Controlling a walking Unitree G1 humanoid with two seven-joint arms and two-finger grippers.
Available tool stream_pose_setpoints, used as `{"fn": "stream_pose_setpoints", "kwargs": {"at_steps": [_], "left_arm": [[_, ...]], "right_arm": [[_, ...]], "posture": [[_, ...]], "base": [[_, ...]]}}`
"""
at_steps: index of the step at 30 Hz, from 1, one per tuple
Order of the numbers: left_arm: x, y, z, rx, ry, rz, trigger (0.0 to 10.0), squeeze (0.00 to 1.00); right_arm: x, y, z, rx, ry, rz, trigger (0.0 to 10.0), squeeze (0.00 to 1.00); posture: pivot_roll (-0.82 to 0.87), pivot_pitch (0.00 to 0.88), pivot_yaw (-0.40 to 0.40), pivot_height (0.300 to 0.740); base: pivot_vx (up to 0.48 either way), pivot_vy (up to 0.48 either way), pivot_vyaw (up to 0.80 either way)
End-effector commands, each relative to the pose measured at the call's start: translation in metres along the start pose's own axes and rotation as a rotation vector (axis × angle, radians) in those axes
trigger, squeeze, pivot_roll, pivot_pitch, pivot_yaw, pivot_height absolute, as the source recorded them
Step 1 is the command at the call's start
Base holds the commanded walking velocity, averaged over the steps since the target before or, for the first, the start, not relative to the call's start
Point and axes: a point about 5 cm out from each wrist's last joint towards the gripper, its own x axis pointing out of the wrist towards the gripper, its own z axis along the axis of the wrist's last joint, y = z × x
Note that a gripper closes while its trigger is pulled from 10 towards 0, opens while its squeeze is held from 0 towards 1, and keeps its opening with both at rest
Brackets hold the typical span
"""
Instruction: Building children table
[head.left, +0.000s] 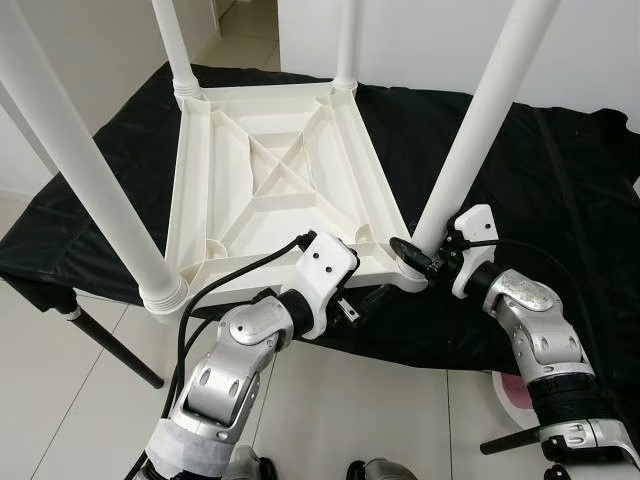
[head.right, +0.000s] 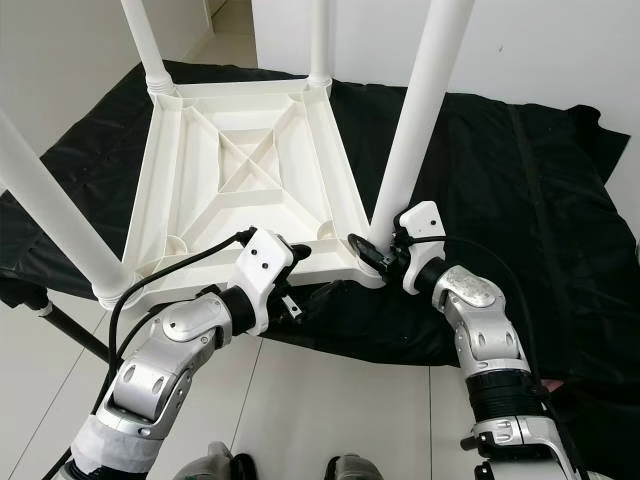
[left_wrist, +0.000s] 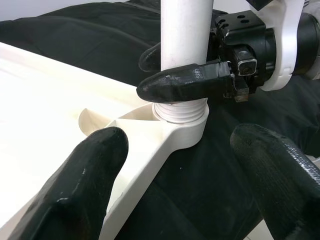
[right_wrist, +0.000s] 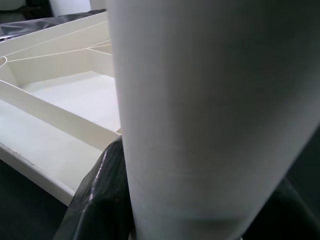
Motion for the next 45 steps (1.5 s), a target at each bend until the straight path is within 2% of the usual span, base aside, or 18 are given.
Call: {"fn": "stream_pose_setpoints", "kwargs": {"at_steps": [1,2,3,4,10,13,15,18,21,23,24,32,33,35,36,41,42,45], "left_arm": [[0.0,0.003,0.004,0.003,-0.01,0.063,10.0,0.0],[0.0,0.003,0.004,0.003,-0.01,0.063,10.0,0.0],[0.0,0.003,0.005,0.002,-0.01,0.063,10.0,0.0],[0.0,0.003,0.005,0.002,-0.01,0.061,10.0,0.0],[0.0,0.002,0.005,-0.004,-0.012,0.061,10.0,0.0],[0.0,0.001,0.005,-0.005,-0.014,0.061,10.0,0.0],[0.0,0.001,0.004,-0.01,-0.012,0.064,10.0,0.0],[0.0,0.001,0.004,-0.011,-0.012,0.065,10.0,0.0],[0.001,0.003,0.005,-0.018,-0.014,0.074,10.0,0.0],[0.001,0.003,0.005,-0.018,-0.014,0.074,10.0,0.0],[0.001,0.005,0.006,-0.015,-0.017,0.08,10.0,0.0],[-0.002,0.008,0.008,-0.013,-0.016,0.096,10.0,0.0],[-0.002,0.008,0.008,-0.013,-0.016,0.097,10.0,0.0],[-0.002,0.008,0.008,-0.013,-0.016,0.097,10.0,0.0],[-0.003,0.009,0.008,-0.013,-0.016,0.099,10.0,0.0],[-0.004,0.01,0.008,-0.01,-0.016,0.11,10.0,0.0],[-0.004,0.01,0.008,-0.009,-0.016,0.112,10.0,0.0],[-0.004,0.01,0.007,-0.01,-0.017,0.112,10.0,0.0]], "right_arm": [[0.002,0.004,-0.003,-0.008,0.007,0.006,0.0,0.0],[0.002,0.004,-0.003,-0.008,0.007,0.006,0.0,0.0],[0.001,0.005,-0.002,-0.004,0.001,-0.001,1.4,0.0],[0.001,0.007,-0.001,0.007,-0.003,-0.016,10.0,0.0],[0.002,0.015,0.004,-0.001,-0.02,-0.104,10.0,0.0],[0.004,0.026,0.007,0.013,-0.038,-0.153,10.0,0.0],[0.01,0.044,0.011,0.081,-0.059,-0.302,10.0,0.0],[0.011,0.047,0.012,0.104,-0.064,-0.33,10.0,0.0],[0.015,0.059,0.013,0.117,-0.055,-0.491,10.0,0.0],[0.015,0.059,0.013,0.117,-0.055,-0.491,10.0,0.0],[0.015,0.063,0.012,0.128,-0.035,-0.614,10.0,0.0],[0.02,0.076,0.017,0.162,-0.037,-0.61,10.0,0.0],[0.02,0.075,0.017,0.168,-0.04,-0.61,10.0,0.78],[0.02,0.075,0.017,0.168,-0.04,-0.61,10.0,0.78],[0.02,0.075,0.019,0.176,-0.051,-0.598,10.0,1.0],[0.017,0.062,0.022,0.166,-0.082,-0.542,10.0,1.0],[0.017,0.058,0.023,0.149,-0.087,-0.493,10.0,0.0],[0.017,0.053,0.024,0.138,-0.092,-0.415,10.0,0.0]], "posture": [[-0.11,0.084,0.023,0.74],[-0.11,0.084,0.023,0.74],[-0.11,0.089,0.022,0.74],[-0.12,0.093,0.023,0.74],[-0.13,0.113,0.022,0.74],[-0.13,0.115,0.024,0.74],[-0.14,0.121,0.027,0.74],[-0.14,0.121,0.027,0.74],[-0.14,0.123,0.029,0.74],[-0.14,0.123,0.029,0.74],[-0.14,0.123,0.029,0.74],[-0.12,0.121,0.031,0.74],[-0.12,0.121,0.031,0.74],[-0.12,0.121,0.031,0.74],[-0.11,0.114,0.031,0.74],[-0.1,0.097,0.022,0.74],[-0.09,0.091,0.02,0.74],[-0.09,0.091,0.02,0.74]], "base": [[0.0,0.0,0.0],[0.0,0.0,0.0],[0.0,0.0,0.0],[0.0,0.0,0.0],[0.0,0.0,0.0],[0.0,0.0,0.0],[0.0,0.0,0.0],[0.0,0.0,0.0],[0.0,0.0,0.0],[0.0,0.0,0.0],[0.0,0.0,0.0],[0.0,0.0,0.0],[0.0,0.0,0.0],[0.0,0.0,0.0],[0.0,0.0,0.0],[0.0,0.0,0.0],[0.0,0.0,0.0],[0.0,0.0,0.0]]}}
